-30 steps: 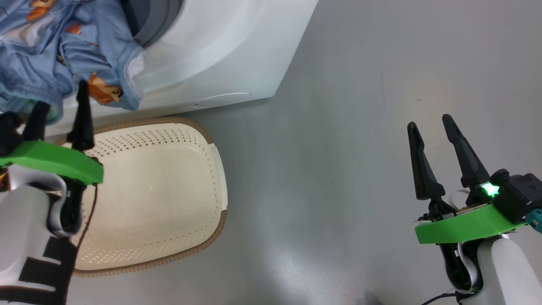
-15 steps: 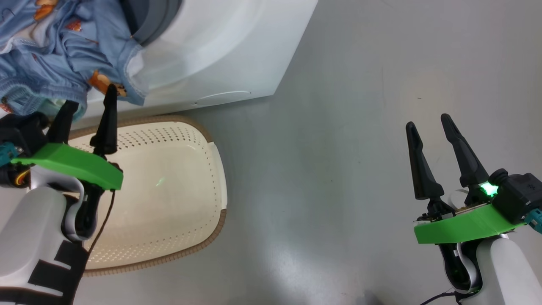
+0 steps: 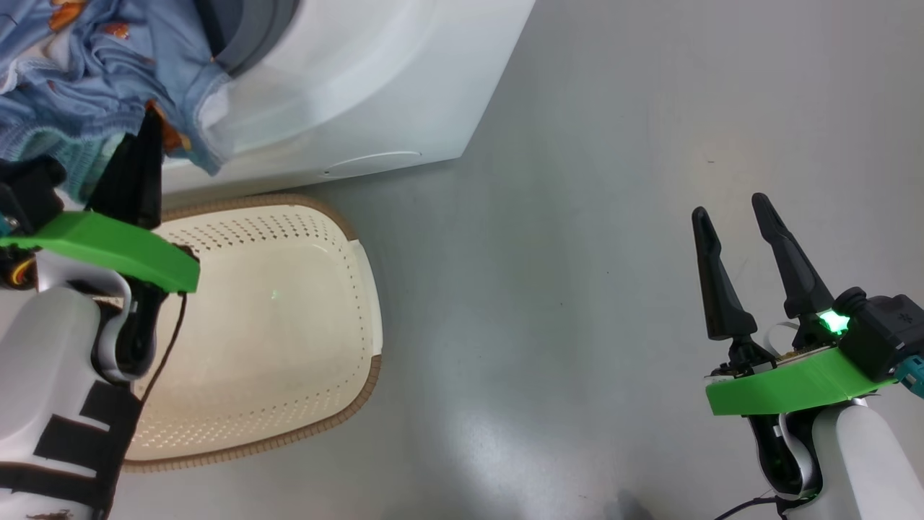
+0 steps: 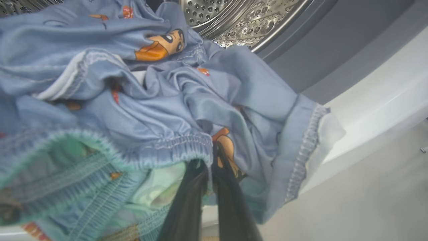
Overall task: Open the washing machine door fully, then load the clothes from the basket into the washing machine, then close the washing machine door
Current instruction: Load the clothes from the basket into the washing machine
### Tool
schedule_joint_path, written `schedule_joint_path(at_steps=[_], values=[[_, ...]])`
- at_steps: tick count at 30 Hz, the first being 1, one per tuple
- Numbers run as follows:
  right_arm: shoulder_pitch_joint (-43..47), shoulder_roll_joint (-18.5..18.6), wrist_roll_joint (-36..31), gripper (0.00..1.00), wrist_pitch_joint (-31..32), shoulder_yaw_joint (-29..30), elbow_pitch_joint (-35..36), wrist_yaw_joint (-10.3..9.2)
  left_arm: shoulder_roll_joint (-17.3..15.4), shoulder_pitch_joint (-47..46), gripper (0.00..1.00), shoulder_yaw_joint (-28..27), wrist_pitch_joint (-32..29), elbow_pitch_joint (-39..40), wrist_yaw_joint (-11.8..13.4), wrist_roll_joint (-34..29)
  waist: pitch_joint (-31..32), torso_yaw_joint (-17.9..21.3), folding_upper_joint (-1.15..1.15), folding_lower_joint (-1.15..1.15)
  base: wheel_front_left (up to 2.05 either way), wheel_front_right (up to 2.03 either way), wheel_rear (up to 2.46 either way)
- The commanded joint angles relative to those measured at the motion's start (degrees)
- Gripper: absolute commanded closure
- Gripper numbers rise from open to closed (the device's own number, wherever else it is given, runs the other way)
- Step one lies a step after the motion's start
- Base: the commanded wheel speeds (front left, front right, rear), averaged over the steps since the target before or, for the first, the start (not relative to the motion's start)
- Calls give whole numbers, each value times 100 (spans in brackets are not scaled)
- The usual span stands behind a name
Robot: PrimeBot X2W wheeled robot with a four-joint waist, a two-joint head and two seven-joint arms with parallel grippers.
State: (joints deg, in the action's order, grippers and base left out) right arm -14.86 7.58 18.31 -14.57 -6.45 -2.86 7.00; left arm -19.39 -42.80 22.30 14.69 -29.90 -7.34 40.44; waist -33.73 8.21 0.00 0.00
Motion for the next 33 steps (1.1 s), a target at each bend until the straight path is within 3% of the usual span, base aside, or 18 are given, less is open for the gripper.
schedule_joint_path(at_steps=[1, 19, 33], values=[[-22, 24, -20, 0, -43, -129, 147, 48, -263, -147, 100, -180, 30, 91, -14, 35, 1, -1, 0, 0, 0, 0, 0], [-44, 16, -19, 0, -43, -105, 167, 48, -302, -584, 100, -694, 30, 159, -14, -373, -61, -79, 0, 0, 0, 0, 0], [-92, -17, -19, 0, -43, -133, 192, 48, -349, -1942, 100, -379, 30, -1177, -14, -596, -209, -39, 0, 0, 0, 0, 0]])
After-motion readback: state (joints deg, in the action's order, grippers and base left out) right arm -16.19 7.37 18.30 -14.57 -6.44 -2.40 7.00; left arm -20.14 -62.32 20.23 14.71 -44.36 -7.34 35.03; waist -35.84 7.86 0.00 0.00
